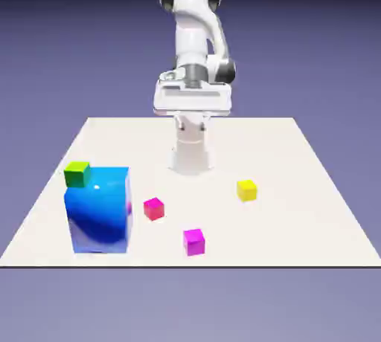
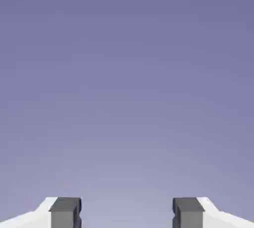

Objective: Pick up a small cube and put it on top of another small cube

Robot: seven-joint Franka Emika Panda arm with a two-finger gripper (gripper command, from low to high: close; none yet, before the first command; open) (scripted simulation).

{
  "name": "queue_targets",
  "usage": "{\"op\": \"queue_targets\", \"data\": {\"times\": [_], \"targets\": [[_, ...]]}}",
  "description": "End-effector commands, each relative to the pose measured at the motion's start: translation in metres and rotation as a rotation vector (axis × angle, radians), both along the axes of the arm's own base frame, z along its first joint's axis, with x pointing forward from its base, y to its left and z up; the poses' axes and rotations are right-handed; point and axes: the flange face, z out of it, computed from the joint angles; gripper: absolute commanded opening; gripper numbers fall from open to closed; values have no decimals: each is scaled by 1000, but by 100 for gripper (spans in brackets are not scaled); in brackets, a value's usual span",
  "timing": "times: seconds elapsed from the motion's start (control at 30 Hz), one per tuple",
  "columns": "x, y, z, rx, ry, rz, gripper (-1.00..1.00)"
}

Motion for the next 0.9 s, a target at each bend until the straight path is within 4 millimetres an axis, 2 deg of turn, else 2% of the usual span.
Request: {"op": "queue_targets", "data": {"times": [0.0, 0.17, 0.33, 0.53, 0.73, 0.8, 0.87], "targets": [[5, 9, -14, -1, 65, 9, 0], [18, 58, -84, -19, 389, 50, 0], [9, 108, -154, -56, 711, 85, 0], [-28, 165, -229, -131, 1092, 128, 0], [-88, 216, -284, -243, 1462, 178, 0], [-91, 219, -286, -250, 1479, 181, 0], [-105, 214, -312, -250, 1479, 180, 0]]}}
